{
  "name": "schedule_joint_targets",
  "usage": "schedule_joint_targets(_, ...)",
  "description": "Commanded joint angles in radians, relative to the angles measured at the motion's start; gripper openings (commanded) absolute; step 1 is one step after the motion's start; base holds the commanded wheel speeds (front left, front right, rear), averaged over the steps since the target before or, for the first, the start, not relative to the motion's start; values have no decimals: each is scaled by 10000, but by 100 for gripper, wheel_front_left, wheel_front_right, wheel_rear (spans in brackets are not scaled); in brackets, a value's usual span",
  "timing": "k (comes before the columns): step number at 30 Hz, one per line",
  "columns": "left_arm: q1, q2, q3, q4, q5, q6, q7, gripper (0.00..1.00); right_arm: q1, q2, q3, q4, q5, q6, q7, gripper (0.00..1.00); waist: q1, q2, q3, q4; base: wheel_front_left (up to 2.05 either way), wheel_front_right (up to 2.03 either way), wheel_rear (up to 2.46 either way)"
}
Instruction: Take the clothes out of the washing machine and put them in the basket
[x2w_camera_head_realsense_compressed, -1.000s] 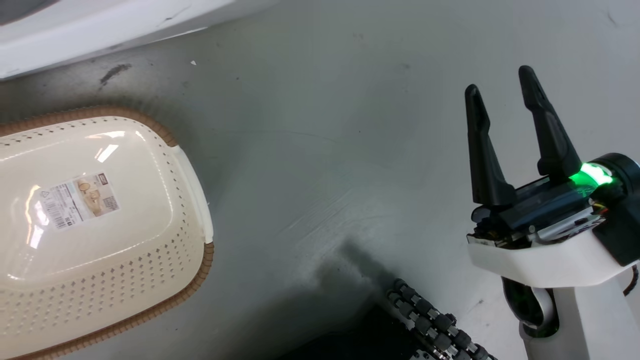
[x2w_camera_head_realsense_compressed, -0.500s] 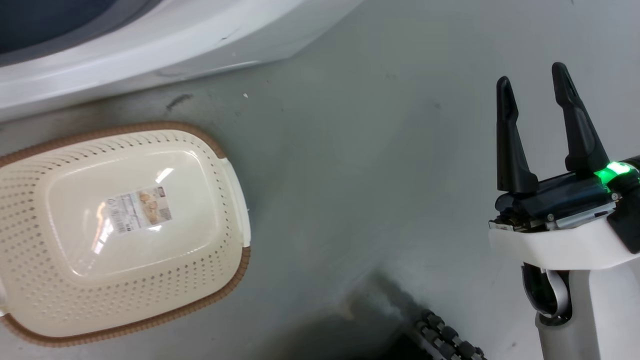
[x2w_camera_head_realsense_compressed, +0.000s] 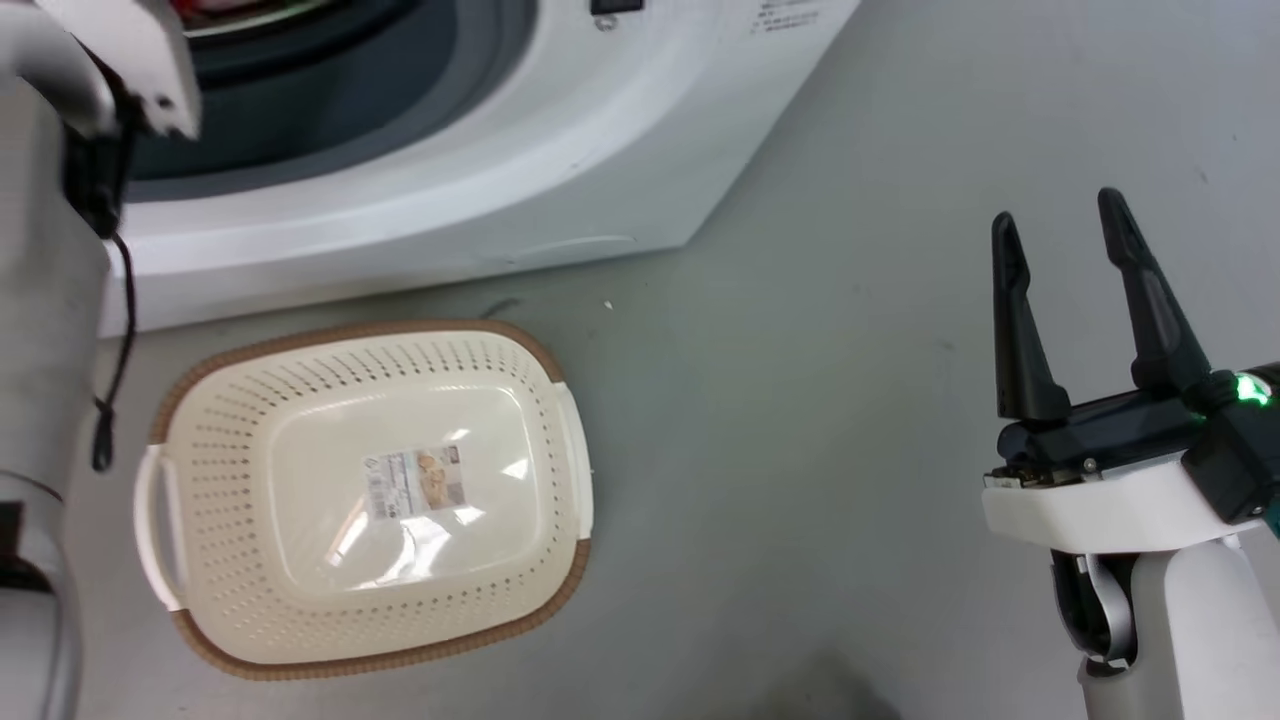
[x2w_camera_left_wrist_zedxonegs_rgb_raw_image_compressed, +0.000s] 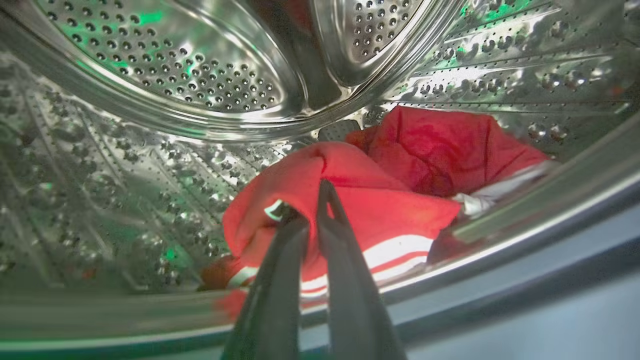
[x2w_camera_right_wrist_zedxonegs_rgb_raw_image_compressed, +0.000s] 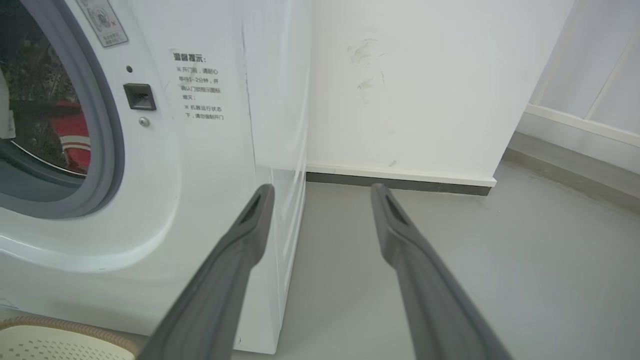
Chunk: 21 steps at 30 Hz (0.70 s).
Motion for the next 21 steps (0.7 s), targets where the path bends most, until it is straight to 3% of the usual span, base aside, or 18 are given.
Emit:
schedule_joint_targets(1, 347, -135, -82, 59, 6, -6, -342, 0, 200, 8, -54, 53, -93, -10, -24, 100, 1, 0, -758, 493, 0, 0, 0)
schedule_joint_targets(6, 1302, -436, -139, -94, 33, 157, -1551, 0, 548, 8, -146, 249, -182, -9, -24, 100, 1, 0, -1598, 831, 0, 0, 0)
schedule_joint_targets(11, 2106, -595, -32, -822, 73, 316, -1785, 0, 812, 10, -230, 341, -260, -10, -24, 100, 1, 0, -2166, 1129, 0, 0, 0)
schedule_joint_targets(21, 5168, -487, 718, -5446, 768, 957, -1808, 0, 1266, 11, -370, 547, -367, -10, -24, 100, 1, 0, -3329, 1639, 0, 0, 0)
